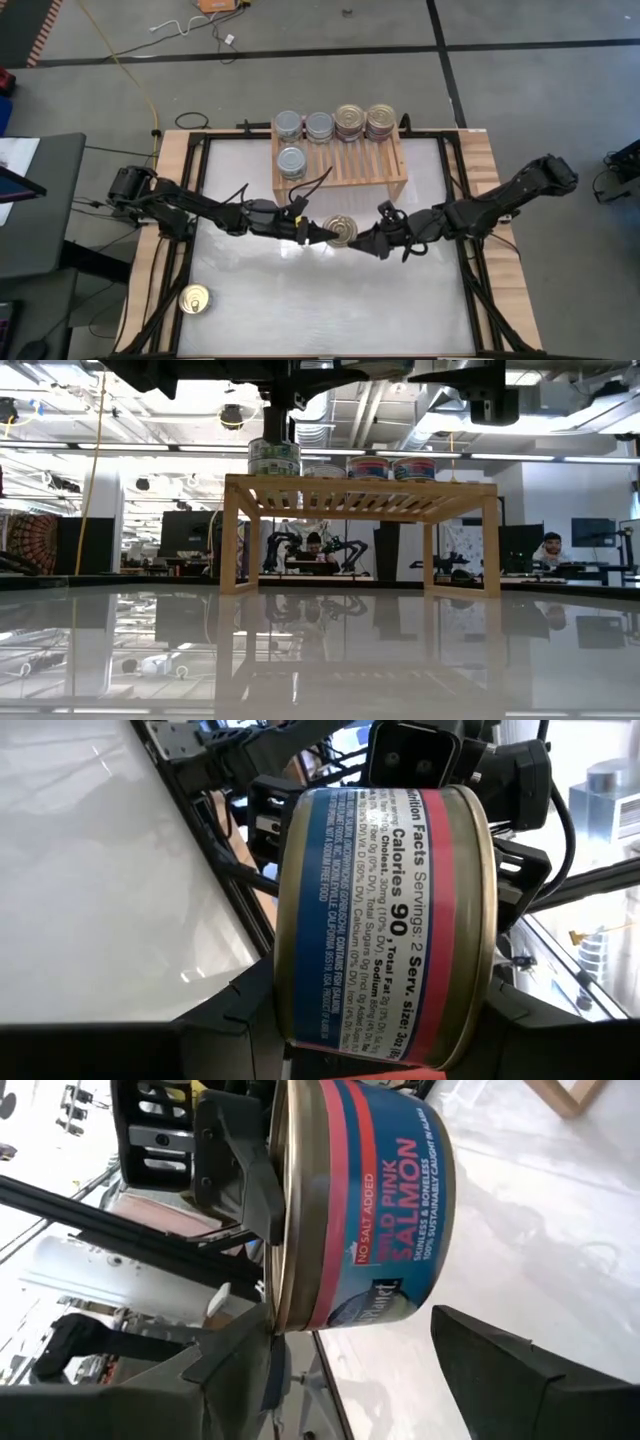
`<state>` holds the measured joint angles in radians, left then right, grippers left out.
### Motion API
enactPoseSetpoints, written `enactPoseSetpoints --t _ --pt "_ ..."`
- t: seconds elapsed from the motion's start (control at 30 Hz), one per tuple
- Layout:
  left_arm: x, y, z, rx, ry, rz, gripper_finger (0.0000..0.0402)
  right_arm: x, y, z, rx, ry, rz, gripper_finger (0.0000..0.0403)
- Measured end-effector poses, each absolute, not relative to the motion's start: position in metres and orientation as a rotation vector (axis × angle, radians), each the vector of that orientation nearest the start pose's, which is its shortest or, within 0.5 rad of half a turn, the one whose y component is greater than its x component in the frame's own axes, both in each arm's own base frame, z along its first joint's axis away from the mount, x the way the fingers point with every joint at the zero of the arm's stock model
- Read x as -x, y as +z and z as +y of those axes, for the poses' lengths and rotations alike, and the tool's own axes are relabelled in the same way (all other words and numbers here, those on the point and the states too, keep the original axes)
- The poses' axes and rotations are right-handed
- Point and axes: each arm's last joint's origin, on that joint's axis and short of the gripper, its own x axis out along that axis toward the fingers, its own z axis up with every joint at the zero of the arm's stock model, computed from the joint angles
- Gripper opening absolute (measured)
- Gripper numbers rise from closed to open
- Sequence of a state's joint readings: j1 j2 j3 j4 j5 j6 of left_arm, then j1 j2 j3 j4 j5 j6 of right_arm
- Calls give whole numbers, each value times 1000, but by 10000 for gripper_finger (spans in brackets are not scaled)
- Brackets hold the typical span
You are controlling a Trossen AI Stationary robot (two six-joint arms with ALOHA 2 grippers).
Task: Stack canned seafood by type on shelf
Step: Put the blue tuna can on the shelf
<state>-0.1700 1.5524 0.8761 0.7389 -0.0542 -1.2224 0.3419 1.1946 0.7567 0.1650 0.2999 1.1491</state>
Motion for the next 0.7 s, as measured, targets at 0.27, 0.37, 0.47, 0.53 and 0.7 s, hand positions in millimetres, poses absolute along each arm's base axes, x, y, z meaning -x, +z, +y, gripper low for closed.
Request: enactPoseSetpoints --t 0.27,0.37,0.47,0.53,0.7 --pt "-336 264 -55 1252 -103 38 181 -255 273 62 -1040 -162 231 297" --pt "-336 263 -56 1255 -111 52 181 -255 272 62 -1028 -165 231 297" --pt "-336 264 -56 1255 -115 53 182 -256 273 60 -1029 -172 224 297" --pt "-336 263 -56 1255 -113 55 183 -256 272 57 -1040 -183 218 297" --pt "-336 263 -56 1254 -111 58 188 -257 273 54 -1031 -190 211 289"
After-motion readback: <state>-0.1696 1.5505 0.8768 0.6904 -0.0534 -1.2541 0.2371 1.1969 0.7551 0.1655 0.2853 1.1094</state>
